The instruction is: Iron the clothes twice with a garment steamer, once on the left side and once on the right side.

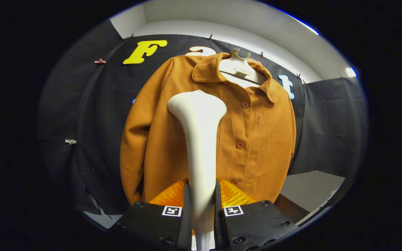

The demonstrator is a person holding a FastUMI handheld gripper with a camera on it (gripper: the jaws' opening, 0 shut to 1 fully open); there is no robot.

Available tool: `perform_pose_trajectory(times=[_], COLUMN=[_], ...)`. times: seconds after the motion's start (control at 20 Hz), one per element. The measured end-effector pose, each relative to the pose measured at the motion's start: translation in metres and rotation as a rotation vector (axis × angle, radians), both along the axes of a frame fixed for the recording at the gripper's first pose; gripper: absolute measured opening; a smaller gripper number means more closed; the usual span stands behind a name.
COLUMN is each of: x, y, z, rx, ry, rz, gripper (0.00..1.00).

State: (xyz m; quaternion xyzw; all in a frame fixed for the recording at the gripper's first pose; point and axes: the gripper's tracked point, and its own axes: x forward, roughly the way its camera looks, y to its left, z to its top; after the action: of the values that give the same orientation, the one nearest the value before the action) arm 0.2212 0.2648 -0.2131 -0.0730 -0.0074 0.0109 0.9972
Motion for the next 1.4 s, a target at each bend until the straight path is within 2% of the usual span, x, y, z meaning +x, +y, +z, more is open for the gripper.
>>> perform_pose_trajectory(times=[0.65,0.9,1.2,1.4], x=[-0.017,-0.031,-0.052,-0.071], y=[-0.026,-0.032,-0.047,-0.061], z=[-0.133,-0.161,-0.158,-0.127], rx=[-0.025,-0.033,-0.029,0.004], ry=[0.057,0.091,0.121,0.123], rz=[0.007,0.029,0.039,0.031], gripper=[0.29,0.29,0.29,0.29])
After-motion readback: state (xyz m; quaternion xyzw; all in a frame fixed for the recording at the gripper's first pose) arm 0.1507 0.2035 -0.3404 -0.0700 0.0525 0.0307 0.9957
